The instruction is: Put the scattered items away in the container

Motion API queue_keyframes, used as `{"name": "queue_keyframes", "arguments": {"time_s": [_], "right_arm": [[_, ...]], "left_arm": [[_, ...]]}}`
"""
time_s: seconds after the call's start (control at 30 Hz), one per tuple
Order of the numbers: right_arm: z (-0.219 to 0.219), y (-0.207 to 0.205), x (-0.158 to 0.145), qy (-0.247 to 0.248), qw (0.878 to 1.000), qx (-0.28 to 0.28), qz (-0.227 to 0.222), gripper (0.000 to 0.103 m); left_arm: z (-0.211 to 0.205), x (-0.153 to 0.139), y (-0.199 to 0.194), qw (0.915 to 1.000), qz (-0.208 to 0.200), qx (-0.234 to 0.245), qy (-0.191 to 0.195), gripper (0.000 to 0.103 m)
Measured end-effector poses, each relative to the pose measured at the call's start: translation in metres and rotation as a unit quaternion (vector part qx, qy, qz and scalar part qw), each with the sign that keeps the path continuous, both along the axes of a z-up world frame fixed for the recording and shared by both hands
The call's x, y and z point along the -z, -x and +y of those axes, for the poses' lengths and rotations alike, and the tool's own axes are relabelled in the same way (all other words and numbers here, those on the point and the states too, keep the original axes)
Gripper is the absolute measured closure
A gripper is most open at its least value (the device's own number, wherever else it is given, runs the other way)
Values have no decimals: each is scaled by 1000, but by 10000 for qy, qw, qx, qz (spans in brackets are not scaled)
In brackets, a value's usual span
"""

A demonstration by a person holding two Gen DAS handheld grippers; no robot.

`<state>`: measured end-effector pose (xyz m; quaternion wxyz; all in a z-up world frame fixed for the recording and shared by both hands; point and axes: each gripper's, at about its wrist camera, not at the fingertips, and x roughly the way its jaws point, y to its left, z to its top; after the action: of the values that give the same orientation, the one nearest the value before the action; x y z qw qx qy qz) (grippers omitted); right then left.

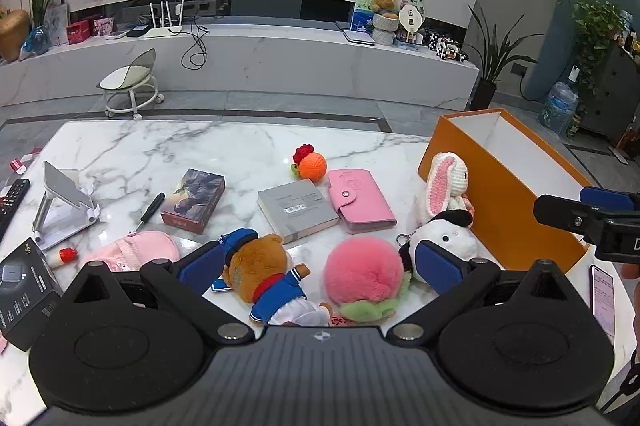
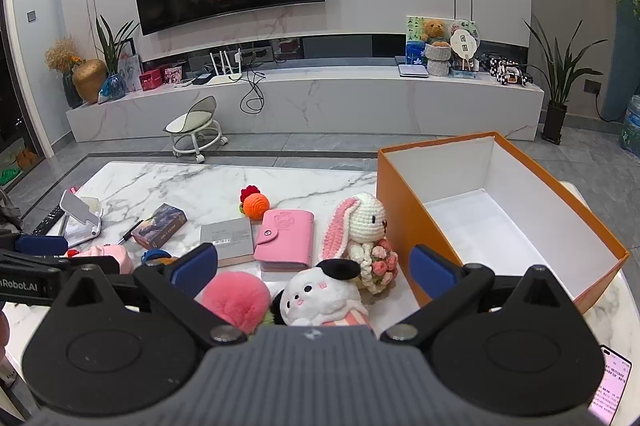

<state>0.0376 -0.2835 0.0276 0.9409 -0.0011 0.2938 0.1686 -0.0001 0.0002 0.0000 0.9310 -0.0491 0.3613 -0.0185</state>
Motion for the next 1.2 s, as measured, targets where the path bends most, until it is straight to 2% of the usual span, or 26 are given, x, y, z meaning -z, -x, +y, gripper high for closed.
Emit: {"name": "queue_keyframes", "arguments": {"time_s": [0.47,1.2], "right_arm": [[1,0,-1,27,10000,5,-23,0],[2,1,-1,47,10000,-14,-40,0]], "left_arm": [[3,0,1,9999,4,-14,154,0],[0,2,0,9999,51,-1,125,0]]}}
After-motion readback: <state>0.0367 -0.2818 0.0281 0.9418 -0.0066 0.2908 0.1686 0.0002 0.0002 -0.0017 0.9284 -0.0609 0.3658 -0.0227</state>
